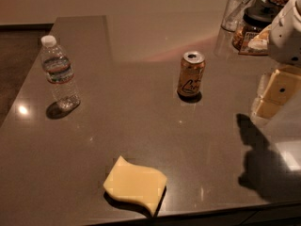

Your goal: Move orange can near water bottle

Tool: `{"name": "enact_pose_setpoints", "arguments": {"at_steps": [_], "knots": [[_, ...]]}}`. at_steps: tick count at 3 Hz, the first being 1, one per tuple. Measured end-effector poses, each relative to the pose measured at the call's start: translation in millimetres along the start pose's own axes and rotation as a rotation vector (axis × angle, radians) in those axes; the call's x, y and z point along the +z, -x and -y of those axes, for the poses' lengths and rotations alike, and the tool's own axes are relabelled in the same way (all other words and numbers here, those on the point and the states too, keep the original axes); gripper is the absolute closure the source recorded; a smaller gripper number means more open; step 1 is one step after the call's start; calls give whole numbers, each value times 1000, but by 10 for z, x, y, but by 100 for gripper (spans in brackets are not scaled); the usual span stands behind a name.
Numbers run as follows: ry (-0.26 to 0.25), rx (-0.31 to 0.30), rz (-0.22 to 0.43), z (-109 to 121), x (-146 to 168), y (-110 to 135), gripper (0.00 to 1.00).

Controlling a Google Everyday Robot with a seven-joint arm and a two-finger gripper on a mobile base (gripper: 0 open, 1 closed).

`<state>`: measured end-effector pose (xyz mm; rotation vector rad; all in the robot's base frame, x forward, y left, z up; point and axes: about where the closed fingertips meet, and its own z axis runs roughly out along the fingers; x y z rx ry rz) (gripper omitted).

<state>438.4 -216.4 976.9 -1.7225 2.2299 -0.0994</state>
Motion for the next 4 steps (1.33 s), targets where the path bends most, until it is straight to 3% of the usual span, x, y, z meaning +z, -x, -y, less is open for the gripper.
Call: {"name": "enact_pose_setpoints", "arguments": {"at_steps": [1,2,4], "knots": [[0,0,0,0,0,0,0],[24,18,61,163,69,103,0],[50,126,142,638,368,269,0]]}}
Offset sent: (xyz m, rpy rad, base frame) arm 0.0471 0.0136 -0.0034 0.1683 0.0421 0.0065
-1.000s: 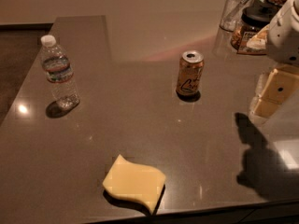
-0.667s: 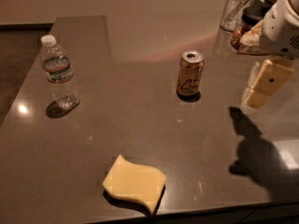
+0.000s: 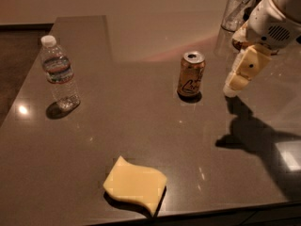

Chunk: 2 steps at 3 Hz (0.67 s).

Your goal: Move orange can near water bottle

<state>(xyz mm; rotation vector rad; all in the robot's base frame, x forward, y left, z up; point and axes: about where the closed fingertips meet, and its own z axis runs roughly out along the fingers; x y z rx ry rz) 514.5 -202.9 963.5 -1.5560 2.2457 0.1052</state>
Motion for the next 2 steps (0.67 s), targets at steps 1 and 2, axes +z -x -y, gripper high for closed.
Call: {"name": "enact_pose_setpoints", "arguments": {"at_steps": [1,2], "knots": [[26,78,69,210,283,132,0],[34,106,104,296,419,236,0]]}}
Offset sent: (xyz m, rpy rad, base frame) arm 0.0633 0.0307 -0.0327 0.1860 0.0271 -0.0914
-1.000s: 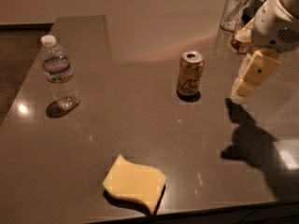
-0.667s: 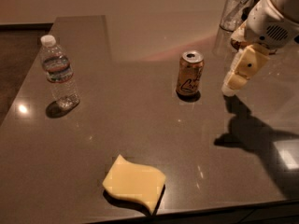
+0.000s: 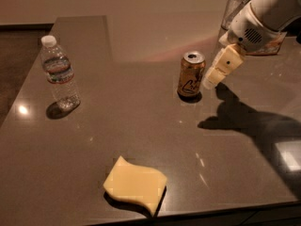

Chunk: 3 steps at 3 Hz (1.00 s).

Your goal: Move orange can near water bottle

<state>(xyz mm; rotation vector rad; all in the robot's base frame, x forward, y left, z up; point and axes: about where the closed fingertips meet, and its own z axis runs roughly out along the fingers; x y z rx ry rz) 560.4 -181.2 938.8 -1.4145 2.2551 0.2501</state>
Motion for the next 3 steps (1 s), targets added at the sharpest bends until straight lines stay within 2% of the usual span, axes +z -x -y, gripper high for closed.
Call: {"name": "enact_pose_setpoints", "arguments": {"at_steps": [2,3], "knots": [[30,55,51,114,320,129,0],[45,48,43,94,419,225,18]]}}
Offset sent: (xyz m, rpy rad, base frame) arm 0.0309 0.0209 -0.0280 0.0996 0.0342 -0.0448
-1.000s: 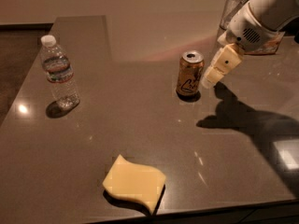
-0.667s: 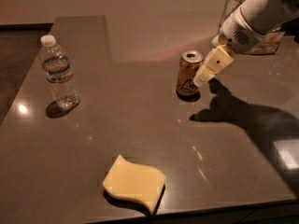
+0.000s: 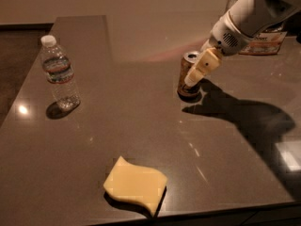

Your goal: Move orange can near water bottle

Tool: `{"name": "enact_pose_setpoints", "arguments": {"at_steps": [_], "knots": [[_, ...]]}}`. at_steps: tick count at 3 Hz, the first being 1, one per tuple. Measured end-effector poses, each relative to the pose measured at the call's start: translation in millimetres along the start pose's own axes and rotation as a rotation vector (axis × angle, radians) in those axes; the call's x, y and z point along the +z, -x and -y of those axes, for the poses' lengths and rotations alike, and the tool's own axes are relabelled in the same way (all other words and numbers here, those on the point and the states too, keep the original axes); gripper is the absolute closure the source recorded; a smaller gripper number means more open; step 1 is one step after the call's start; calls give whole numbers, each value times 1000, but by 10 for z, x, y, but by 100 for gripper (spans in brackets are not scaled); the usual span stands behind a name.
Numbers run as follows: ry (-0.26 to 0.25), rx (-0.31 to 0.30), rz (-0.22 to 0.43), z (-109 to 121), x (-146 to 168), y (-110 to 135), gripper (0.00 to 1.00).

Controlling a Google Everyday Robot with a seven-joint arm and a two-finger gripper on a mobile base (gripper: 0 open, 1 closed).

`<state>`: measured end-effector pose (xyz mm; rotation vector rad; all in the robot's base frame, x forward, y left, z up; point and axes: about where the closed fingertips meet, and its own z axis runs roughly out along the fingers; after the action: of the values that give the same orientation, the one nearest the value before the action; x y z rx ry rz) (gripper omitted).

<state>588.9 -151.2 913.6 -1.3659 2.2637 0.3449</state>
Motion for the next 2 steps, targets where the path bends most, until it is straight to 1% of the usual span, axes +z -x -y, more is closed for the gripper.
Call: {"name": "enact_pose_setpoints", "arguments": {"at_steps": [1,2], "knots": [[2,-23,-7,-35,25,122,42],[10,-64,-3,-91,5,313,72]]}}
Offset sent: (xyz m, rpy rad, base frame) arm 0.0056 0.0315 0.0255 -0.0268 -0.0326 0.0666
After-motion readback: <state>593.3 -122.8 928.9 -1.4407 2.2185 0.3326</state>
